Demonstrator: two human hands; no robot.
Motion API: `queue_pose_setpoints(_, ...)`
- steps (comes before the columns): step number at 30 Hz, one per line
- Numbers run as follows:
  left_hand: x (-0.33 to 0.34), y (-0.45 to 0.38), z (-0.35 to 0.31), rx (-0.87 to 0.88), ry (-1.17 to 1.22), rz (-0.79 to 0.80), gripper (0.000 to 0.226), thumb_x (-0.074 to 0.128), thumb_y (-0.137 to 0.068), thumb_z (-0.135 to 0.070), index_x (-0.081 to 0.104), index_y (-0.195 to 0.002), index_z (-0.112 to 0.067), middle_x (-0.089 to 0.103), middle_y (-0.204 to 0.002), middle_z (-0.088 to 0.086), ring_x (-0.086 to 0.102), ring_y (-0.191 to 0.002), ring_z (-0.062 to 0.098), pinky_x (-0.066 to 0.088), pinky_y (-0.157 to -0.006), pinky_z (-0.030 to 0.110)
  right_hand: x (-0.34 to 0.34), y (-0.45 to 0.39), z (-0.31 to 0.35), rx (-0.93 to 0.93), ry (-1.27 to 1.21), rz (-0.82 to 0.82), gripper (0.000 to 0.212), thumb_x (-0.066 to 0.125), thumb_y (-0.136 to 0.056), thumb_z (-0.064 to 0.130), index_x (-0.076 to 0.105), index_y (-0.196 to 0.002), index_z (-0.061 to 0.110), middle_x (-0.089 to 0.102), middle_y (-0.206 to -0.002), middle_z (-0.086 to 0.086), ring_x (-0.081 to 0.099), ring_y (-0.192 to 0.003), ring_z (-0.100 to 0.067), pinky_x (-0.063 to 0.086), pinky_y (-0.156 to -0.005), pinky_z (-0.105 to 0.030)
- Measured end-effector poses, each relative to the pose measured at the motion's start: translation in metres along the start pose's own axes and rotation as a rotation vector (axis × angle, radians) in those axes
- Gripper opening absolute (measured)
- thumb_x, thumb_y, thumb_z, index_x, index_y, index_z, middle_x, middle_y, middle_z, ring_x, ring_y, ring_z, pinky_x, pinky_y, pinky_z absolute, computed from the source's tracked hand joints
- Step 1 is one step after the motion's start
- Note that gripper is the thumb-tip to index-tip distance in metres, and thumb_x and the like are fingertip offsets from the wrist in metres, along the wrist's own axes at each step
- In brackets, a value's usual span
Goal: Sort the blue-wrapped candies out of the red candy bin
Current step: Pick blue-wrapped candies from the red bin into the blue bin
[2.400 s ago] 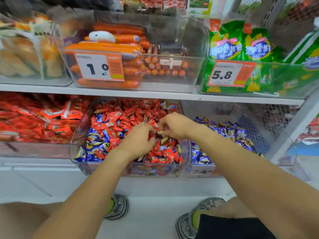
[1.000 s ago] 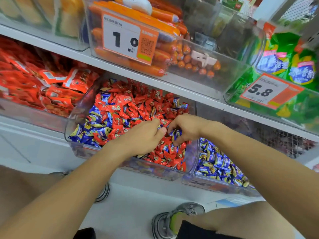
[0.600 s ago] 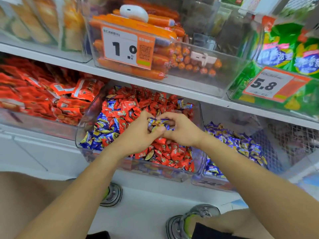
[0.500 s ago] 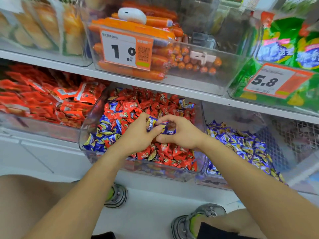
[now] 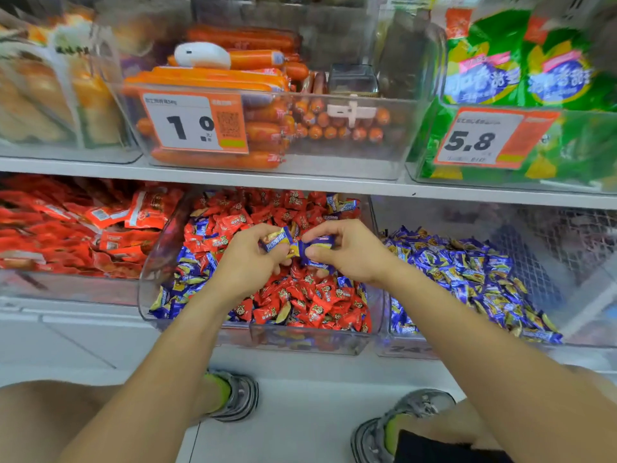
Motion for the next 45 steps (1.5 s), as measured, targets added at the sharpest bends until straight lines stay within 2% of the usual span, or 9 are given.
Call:
queue_pose_setpoints(7, 0.027, -0.002, -0.027, 0.008, 0.157, 0.127, 0.010, 0.058, -0.098, -0.014, 0.062, -0.106, -0.015, 0.065, -0.070, 0.008, 0.049, -0.054, 0.011, 0.039, -0.053, 0.024, -0.023, 0.019, 0.006, 0.098, -0.143, -0.111, 0.020, 0.047, -0.102, 0.013, 0.062, -0.113, 0.020, 0.053, -0.073, -0.004, 0.056, -0.059, -0.016, 0.040, -0.052, -0.030)
queue_pose_setpoints(14, 0.101, -0.007, -0.087, 0.242, -0.047, 0.190, 0.005, 0.055, -0.098, -0.017, 0.058, -0.102, -0.018, 0.060, -0.066, -0.006, 0.055, -0.056, 0.010, 0.044, -0.061, 0.025, -0.112, 0.070, -0.016, 0.093, 0.192, -0.451, 0.023, 0.044, -0.104, 0.030, 0.062, -0.105, 0.016, 0.060, -0.068, 0.000, 0.057, -0.039, -0.004, 0.043, -0.052, -0.028)
queue_pose_setpoints(17, 0.138, -0.007, -0.108, 0.325, -0.178, 0.277, 0.025, 0.064, -0.090, -0.014, 0.063, -0.113, -0.022, 0.067, -0.093, -0.003, 0.063, -0.080, 0.009, 0.048, -0.078, 0.027, -0.144, 0.087, -0.034, 0.107, 0.291, -0.454, 0.025, 0.046, -0.102, 0.033, 0.068, -0.099, 0.021, 0.071, -0.079, -0.007, 0.068, -0.057, -0.012, 0.050, -0.059, -0.032)
queue_pose_setpoints(20, 0.159, -0.005, -0.108, 0.427, -0.386, 0.336, 0.044, 0.067, -0.088, -0.019, 0.057, -0.130, -0.025, 0.056, -0.126, 0.000, 0.051, -0.119, 0.016, 0.038, -0.105, 0.031, -0.161, 0.098, -0.046, 0.079, 0.229, -0.376, 0.030, 0.045, -0.104, 0.031, 0.074, -0.105, 0.022, 0.074, -0.101, 0.007, 0.068, -0.096, -0.007, 0.050, -0.094, -0.034)
queue_pose_setpoints(25, 0.111, 0.000, -0.079, 0.553, -0.343, 0.006, 0.021, 0.061, -0.086, -0.010, 0.068, -0.102, -0.020, 0.063, -0.104, -0.004, 0.054, -0.103, 0.012, 0.038, -0.093, 0.023, -0.170, 0.105, -0.054, 0.033, 0.055, -0.367, 0.028, 0.045, -0.105, 0.029, 0.073, -0.102, 0.033, 0.073, -0.106, 0.015, 0.063, -0.113, -0.006, 0.046, -0.103, -0.035)
queue_pose_setpoints(28, 0.087, 0.000, -0.033, 0.502, -0.582, 0.172, 0.027, 0.065, -0.087, -0.023, 0.067, -0.114, -0.019, 0.065, -0.112, -0.002, 0.057, -0.107, 0.016, 0.041, -0.094, 0.029, -0.153, 0.099, -0.039, -0.079, 0.150, -0.391, 0.021, 0.056, -0.100, 0.018, 0.071, -0.099, 0.031, 0.073, -0.100, 0.012, 0.066, -0.098, -0.002, 0.048, -0.094, -0.025)
queue_pose_setpoints(31, 0.075, 0.003, -0.005, 0.501, -0.744, 0.348, 0.035, 0.069, -0.086, -0.036, 0.066, -0.116, -0.020, 0.062, -0.116, -0.004, 0.054, -0.111, 0.016, 0.041, -0.101, 0.034, -0.115, 0.084, -0.016, -0.170, 0.246, -0.306, 0.014, 0.067, -0.092, 0.014, 0.072, -0.099, 0.025, 0.073, -0.093, 0.012, 0.065, -0.084, 0.002, 0.050, -0.083, -0.020)
queue_pose_setpoints(36, 0.048, -0.002, -0.004, 0.496, -0.713, 0.264, 0.018, 0.075, -0.080, -0.028, 0.068, -0.095, -0.023, 0.063, -0.097, -0.008, 0.056, -0.096, 0.013, 0.046, -0.090, 0.034, -0.045, 0.045, 0.018, -0.356, 0.656, -0.062, 0.027, 0.075, -0.083, 0.025, 0.069, -0.109, 0.019, 0.068, -0.102, 0.003, 0.061, -0.091, -0.005, 0.050, -0.087, -0.024)
queue_pose_setpoints(45, 0.005, -0.006, 0.001, 0.470, -0.730, 0.136, 0.007, 0.074, -0.083, -0.022, 0.069, -0.088, -0.022, 0.064, -0.092, -0.010, 0.054, -0.093, 0.010, 0.045, -0.086, 0.030, -0.002, -0.008, -0.003, -0.049, 1.269, 0.418, 0.058, 0.087, -0.070, 0.036, 0.064, -0.121, 0.021, 0.065, -0.116, -0.001, 0.062, -0.103, -0.025, 0.052, -0.082, -0.034)
Point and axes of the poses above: each hand's wrist, its own y-axis away from the middle knuckle, its own x-axis out of the palm, z = x × y, the point moved 5 cm from there along -y, towards the middle knuckle
